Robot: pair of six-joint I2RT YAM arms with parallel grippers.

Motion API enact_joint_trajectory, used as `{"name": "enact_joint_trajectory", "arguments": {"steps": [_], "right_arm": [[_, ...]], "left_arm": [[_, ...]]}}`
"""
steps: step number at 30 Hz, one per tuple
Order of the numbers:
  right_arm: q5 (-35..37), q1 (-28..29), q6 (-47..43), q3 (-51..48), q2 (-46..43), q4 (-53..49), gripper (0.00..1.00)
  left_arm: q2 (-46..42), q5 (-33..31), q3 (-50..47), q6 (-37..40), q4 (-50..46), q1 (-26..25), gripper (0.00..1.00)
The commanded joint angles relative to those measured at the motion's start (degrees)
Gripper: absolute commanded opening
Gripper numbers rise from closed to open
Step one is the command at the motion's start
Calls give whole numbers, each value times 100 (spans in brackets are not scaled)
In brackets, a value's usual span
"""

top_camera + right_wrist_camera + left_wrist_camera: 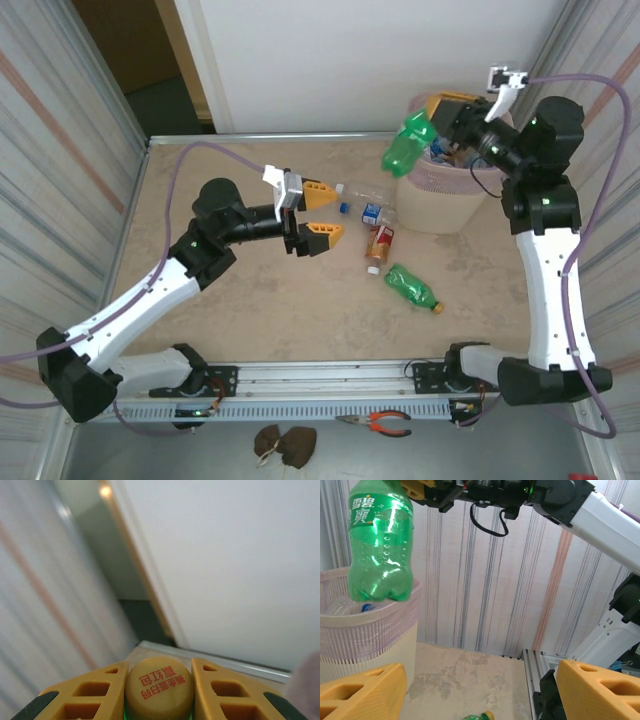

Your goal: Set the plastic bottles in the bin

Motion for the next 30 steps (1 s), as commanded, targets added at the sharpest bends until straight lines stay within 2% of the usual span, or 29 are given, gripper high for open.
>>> {"name": "enact_joint_trajectory", "arguments": {"steps": [1,6,12,17,22,30], "right_arm": [[684,-319,401,140,132,423,20],[1231,-548,639,115,452,841,30],[2225,-633,1016,-150,847,1426,17],[3111,-628,1239,-485,1156,1919,13],[3446,-601,1333,-570,1639,2198,14],[3426,-597,1528,-496,2538,2594,15]], "left_arm": [[-97,-67,-49,122,-2,-21,79],[-64,-120,-32,128,-20,-20,78],[69,-110,27,122,-33,-12,78],[203,-100,43,87,9,39,78],[328,-70,31,12,84,111,78],[541,-30,160,-34,88,177,78]]}}
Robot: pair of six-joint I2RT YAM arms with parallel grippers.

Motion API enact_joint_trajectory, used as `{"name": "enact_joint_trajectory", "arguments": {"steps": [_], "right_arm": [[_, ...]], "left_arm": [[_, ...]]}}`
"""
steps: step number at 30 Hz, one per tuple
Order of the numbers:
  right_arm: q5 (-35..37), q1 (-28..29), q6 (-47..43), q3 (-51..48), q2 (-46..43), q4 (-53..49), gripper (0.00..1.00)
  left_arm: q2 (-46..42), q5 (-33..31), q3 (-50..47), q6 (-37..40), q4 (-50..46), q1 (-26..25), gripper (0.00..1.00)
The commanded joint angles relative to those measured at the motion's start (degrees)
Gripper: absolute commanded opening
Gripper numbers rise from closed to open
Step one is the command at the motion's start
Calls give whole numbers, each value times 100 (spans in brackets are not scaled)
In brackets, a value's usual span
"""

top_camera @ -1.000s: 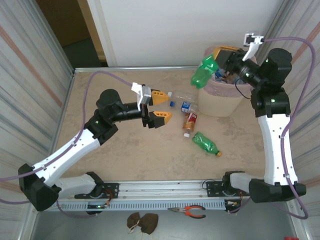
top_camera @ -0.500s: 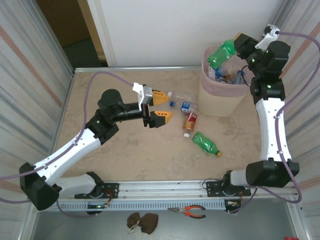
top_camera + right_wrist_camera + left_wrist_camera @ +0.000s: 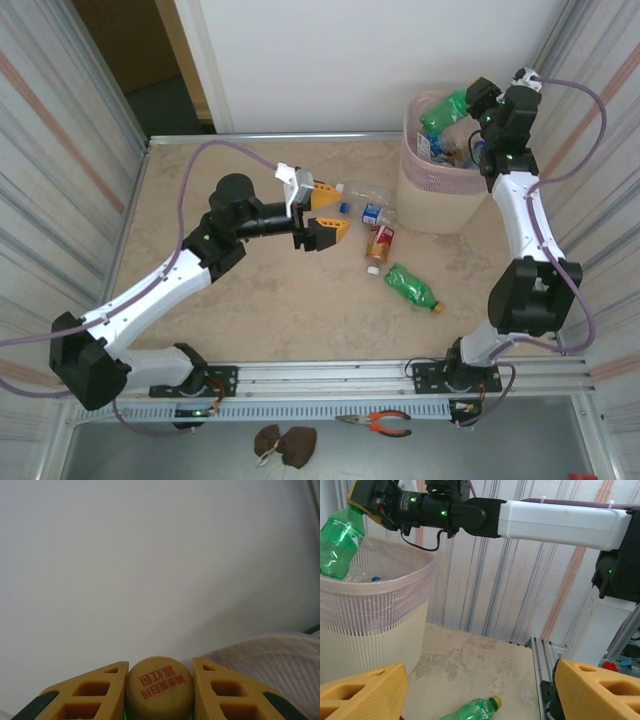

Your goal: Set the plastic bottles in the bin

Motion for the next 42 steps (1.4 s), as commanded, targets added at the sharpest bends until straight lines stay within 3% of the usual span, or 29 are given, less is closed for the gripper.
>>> {"name": "enact_joint_trajectory", "arguments": {"steps": [1,10,15,20,32,37,42], "right_arm": [[106,5,223,76,339,422,15],[39,181,241,219,1194,395,21],[44,184,189,170,1268,116,35],[369,168,-263,186,982,-347,48],[998,45,-1161,-173,-181,-935,58],[730,-26,-1209,-244,-517,-1096,56],[-258,-112,-1241,1,-511,-1305,53]], "left_arm": [[49,22,184,-42,106,55,78],[215,-55,214,-38,0,98,77],[265,-75,220,-45,-55,99,76],[291,-72,203,-80,-91,99,75],[274,-21,185,-214,-44,97,74],[340,-251,326,-98,-414,42,70],[599,-626,645,143,-1091,-111,68]]}}
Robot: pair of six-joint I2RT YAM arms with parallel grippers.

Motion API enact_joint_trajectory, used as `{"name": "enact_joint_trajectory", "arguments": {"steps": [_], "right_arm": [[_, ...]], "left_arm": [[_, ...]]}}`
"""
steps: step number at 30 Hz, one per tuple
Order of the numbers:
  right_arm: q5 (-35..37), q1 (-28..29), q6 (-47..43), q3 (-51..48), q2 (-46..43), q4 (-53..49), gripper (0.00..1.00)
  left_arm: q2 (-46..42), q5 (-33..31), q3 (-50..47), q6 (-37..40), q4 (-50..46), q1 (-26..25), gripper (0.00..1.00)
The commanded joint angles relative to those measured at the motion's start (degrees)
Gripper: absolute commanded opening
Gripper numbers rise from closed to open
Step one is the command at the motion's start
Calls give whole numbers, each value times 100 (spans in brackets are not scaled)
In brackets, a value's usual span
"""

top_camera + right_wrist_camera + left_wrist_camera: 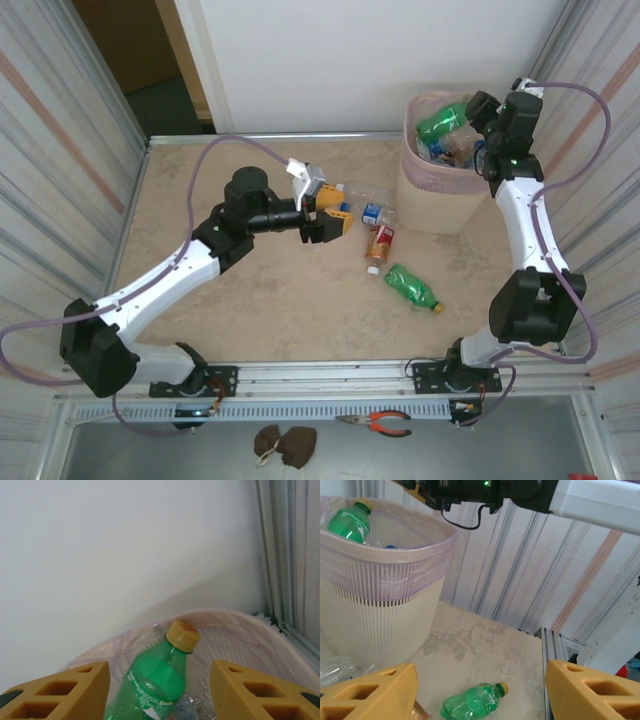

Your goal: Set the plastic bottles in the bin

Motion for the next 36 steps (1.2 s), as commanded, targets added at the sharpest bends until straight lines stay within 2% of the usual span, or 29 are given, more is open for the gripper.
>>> {"name": "enact_joint_trajectory", "arguments": {"steps": [1,7,12,15,21,25,36], "right_arm": [[-862,-52,-186,289,-1,-313,53],[-2505,-97,34,1087,772,-328,50],[-3213,-83,527,1898,1685,-386,47],[-3182,-92,615,2064,2040,-441,47],[-2580,-164,611,1930,2318,-1087,44],[-2323,-202,563,1574,1974,-1074,44],[-2305,-241,363,1350,691,-1193,46]], "left_arm": [[165,-276,264,177,-430,-96,68],[376,-390,281,64,-407,-145,68],[564,-533,386,34,-664,-206,66],[608,-594,372,21,-719,-248,67],[698,-667,389,-31,-806,-299,66],[770,-773,473,-26,-1001,-328,66],[1187,-1314,713,-134,-1572,-422,66]]}}
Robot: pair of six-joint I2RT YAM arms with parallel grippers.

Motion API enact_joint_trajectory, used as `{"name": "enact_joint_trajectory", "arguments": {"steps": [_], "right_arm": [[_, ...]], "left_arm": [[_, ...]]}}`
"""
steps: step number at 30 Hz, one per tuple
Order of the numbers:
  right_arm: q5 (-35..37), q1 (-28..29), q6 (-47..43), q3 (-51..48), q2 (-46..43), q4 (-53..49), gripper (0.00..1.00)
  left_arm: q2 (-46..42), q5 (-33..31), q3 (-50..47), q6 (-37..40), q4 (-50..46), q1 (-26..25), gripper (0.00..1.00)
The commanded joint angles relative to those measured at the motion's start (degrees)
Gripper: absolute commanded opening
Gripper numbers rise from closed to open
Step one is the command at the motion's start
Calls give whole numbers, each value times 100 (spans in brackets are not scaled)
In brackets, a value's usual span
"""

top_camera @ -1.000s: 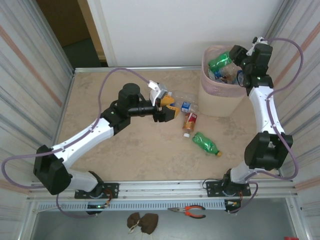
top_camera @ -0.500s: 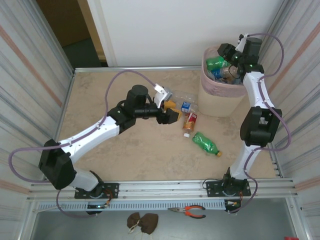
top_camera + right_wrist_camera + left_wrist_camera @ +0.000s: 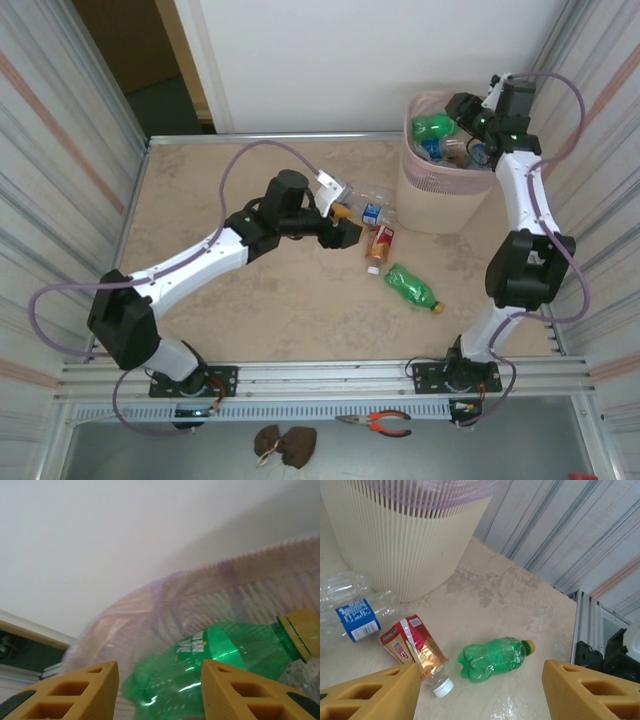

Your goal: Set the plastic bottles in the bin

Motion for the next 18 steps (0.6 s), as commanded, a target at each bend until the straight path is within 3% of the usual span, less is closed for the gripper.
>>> {"name": "enact_joint_trajectory", "arguments": {"steps": [1,10,18], "right_arm": [[60,-29,-138,-75,-735,-124,46],[193,-91,-358,-792,-1986,-230,48],[254,-268,-419,-1385,-2733,-323,48]], "left_arm": [[187,-285,240,-152,-324,-57,66],[913,-825,423,-735,-650,-121,62],[1898,-868,908,-944,-948,-525,62]]}}
